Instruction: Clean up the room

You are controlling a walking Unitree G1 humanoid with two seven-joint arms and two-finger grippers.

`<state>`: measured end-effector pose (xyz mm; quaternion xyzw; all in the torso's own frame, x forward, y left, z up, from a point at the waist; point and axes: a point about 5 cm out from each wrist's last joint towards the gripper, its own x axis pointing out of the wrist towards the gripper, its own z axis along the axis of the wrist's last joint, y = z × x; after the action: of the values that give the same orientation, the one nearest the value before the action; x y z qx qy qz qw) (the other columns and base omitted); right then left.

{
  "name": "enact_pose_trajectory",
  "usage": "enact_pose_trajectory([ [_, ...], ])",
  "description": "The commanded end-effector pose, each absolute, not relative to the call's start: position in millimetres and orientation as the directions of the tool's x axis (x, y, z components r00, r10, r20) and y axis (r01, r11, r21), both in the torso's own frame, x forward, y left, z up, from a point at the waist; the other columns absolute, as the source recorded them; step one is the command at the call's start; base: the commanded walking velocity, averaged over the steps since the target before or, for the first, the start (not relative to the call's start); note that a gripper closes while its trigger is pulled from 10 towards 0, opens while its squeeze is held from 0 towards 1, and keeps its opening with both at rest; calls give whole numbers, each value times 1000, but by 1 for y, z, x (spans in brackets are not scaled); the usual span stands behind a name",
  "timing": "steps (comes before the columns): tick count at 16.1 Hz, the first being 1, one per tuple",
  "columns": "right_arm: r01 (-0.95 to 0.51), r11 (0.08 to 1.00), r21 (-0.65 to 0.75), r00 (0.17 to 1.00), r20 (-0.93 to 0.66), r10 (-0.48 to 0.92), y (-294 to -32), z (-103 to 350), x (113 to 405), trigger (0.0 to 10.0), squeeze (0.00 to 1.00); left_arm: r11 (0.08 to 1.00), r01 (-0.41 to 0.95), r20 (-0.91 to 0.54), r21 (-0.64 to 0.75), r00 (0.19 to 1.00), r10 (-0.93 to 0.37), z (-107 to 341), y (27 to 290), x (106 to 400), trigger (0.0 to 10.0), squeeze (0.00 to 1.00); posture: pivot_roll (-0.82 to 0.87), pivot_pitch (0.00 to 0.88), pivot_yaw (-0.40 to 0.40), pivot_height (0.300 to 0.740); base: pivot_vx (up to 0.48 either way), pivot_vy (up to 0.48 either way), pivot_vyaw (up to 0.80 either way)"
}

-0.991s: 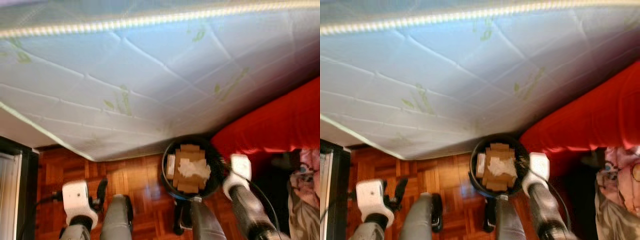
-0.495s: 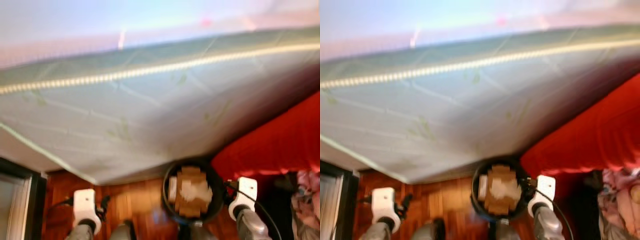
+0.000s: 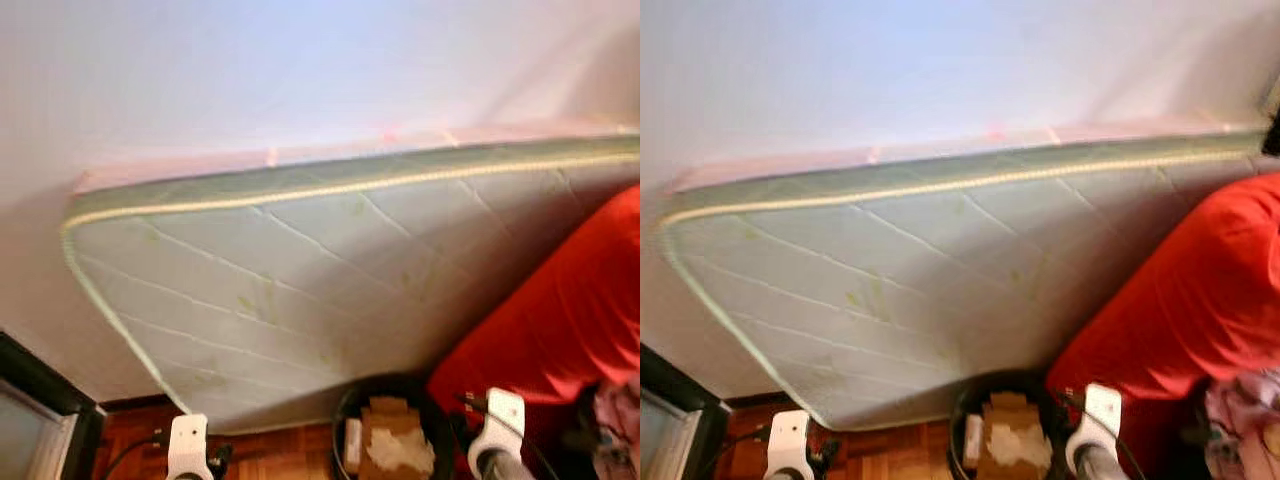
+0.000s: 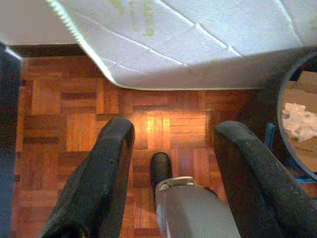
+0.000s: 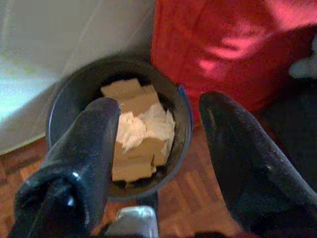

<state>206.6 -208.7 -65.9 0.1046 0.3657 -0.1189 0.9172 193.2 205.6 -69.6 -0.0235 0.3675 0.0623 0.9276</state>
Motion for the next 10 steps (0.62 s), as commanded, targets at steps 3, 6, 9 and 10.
enact_pose_trajectory([
  [3,303,950,78,628,-766,-137,-206,-80,182,10000,0,988,-155,-690,20,713,126,-72,209,188,10000,0,2,0,-5,740,0,0,-206],
  [6,282,957,61,625,-769,-136,-206,-81,180,10000,0,985,-171,-695,21,706,137,-74,210,184,10000,0,-12,12,-14,740,0,0,-610],
  [9,258,965,55,635,-762,-127,-205,-80,183,10000,0,984,-178,-697,29,702,148,-74,212,184,10000,0,-18,38,-15,740,0,0,-608],
  [10,252,966,51,631,-766,-124,-205,-80,183,10000,0,983,-179,-696,31,702,150,-74,214,185,10000,0,-16,58,-14,740,0,0,-606],
])
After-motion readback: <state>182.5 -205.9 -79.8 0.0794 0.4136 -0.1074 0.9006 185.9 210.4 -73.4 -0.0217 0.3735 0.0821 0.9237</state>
